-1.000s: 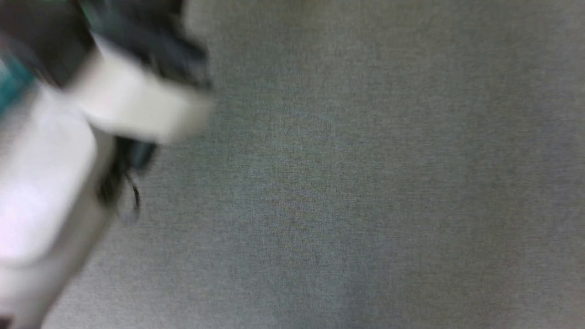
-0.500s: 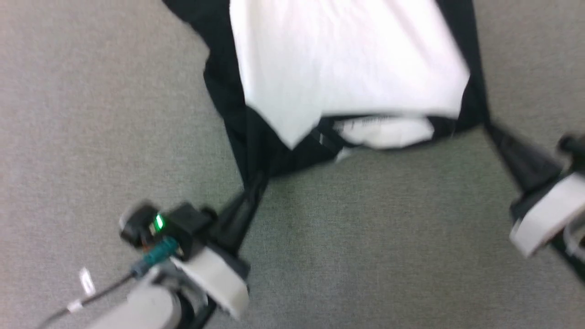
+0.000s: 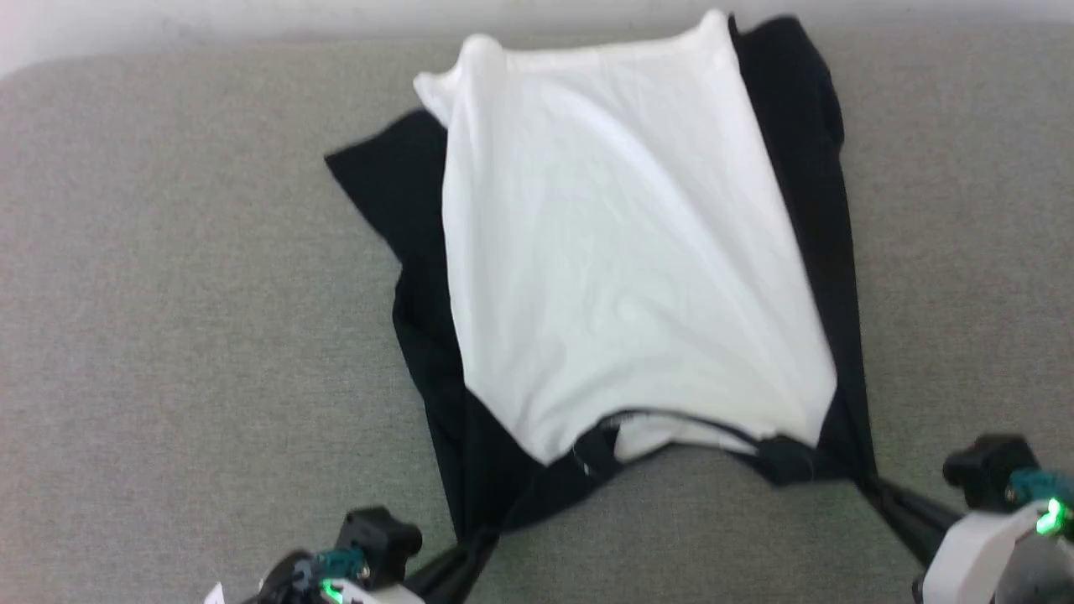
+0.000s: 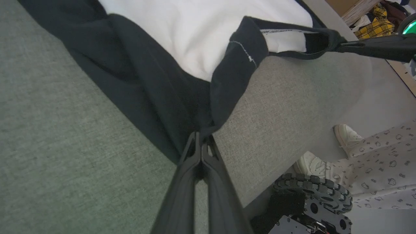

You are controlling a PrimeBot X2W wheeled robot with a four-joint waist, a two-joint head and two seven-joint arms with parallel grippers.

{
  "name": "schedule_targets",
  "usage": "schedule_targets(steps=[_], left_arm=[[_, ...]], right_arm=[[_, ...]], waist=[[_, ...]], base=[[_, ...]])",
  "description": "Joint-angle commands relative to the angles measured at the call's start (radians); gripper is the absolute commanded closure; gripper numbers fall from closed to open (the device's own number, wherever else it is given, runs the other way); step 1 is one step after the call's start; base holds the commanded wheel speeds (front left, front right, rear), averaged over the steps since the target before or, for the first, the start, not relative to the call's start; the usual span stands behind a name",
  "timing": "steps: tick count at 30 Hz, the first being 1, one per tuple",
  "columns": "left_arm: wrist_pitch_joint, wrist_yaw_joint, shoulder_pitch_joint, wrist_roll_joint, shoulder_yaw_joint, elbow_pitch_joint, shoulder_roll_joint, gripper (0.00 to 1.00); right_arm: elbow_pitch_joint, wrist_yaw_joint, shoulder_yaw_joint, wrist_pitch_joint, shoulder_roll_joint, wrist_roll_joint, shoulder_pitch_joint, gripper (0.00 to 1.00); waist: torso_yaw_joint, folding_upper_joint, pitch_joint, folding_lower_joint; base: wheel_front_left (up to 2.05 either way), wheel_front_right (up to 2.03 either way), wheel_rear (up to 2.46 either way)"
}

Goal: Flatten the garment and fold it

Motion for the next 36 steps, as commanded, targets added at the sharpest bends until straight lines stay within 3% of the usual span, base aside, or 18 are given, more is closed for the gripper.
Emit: schedule_targets(steps=[1, 7, 15, 16, 17, 18, 19, 20, 28, 33, 36], left_arm=[[0.007, -0.009, 0.02, -0.011, -0.009, 0.007, 0.003, 1.0], [-0.007, -0.021, 0.057, -0.017, -0.031, 0.039, 0.006, 1.0], [-0.072, -0.04, 0.052, -0.007, -0.03, 0.126, -0.034, 1.0], [-0.078, -0.041, 0.05, -0.008, -0.029, 0.143, -0.042, 1.0], [-0.082, -0.043, 0.047, -0.008, -0.03, 0.16, -0.05, 1.0], [-0.086, -0.046, 0.047, -0.009, -0.033, 0.175, -0.058, 0.54], [-0.089, -0.05, 0.047, -0.01, -0.036, 0.189, -0.065, 0.04], [-0.092, -0.055, 0.047, -0.011, -0.039, 0.2, -0.071, 0.0], [-0.151, -0.03, 0.079, -0.037, -0.006, 0.198, -0.083, 0.0], [-0.214, 0.015, 0.128, -0.095, 0.084, 0.078, -0.075, 0.0], [-0.247, 0.063, 0.162, -0.114, 0.187, -0.024, -0.078, 0.0]], right_arm=[[0.005, -0.002, 0.002, 0.01, -0.001, 0.006, 0.025, 1.0], [0.009, -0.002, 0.021, 0.038, -0.012, 0.001, 0.097, 1.0], [0.059, -0.002, 0.02, 0.002, 0.026, -0.027, 0.102, 1.0], [0.067, -0.002, 0.02, -0.005, 0.034, -0.035, 0.097, 0.87], [0.076, -0.002, 0.023, -0.01, 0.042, -0.041, 0.094, 0.5], [0.086, -0.002, 0.026, -0.012, 0.049, -0.045, 0.091, 0.05], [0.094, -0.002, 0.031, -0.013, 0.054, -0.047, 0.089, 0.0], [0.1, -0.002, 0.035, -0.014, 0.058, -0.048, 0.088, 0.0], [0.09, -0.002, -0.004, -0.038, 0.087, -0.026, 0.099, 0.0], [0.023, -0.002, -0.119, -0.08, 0.14, -0.018, 0.119, 0.0], [-0.038, -0.002, -0.232, -0.133, 0.214, -0.036, 0.137, 0.0]], waist=[[-0.003, 0.0, -0.033, 0.0002], [-0.005, 0.0, -0.064, 0.0002], [-0.006, 0.0, -0.089, 0.0002], [-0.006, 0.0, -0.093, 0.0002], [-0.006, 0.0, -0.098, 0.0002], [-0.006, 0.0, -0.103, 0.0002], [-0.006, 0.0, -0.108, 0.0002], [-0.006, 0.0, -0.113, 0.0002], [0.002, 0.0, -0.144, 0.0002], [0.014, 0.0, -0.167, 0.0002], [0.025, 0.0, -0.18, 0.0002]], base=[[0.0, 0.0, 0.0], [0.0, 0.0, 0.0], [0.0, 0.0, 0.0], [0.0, 0.0, 0.0], [0.0, 0.0, 0.0], [0.0, 0.0, 0.0], [0.0, 0.0, 0.0], [0.0, 0.0, 0.0], [0.0, 0.0, 0.0], [0.0, 0.0, 0.0], [0.0, 0.0, 0.0]])
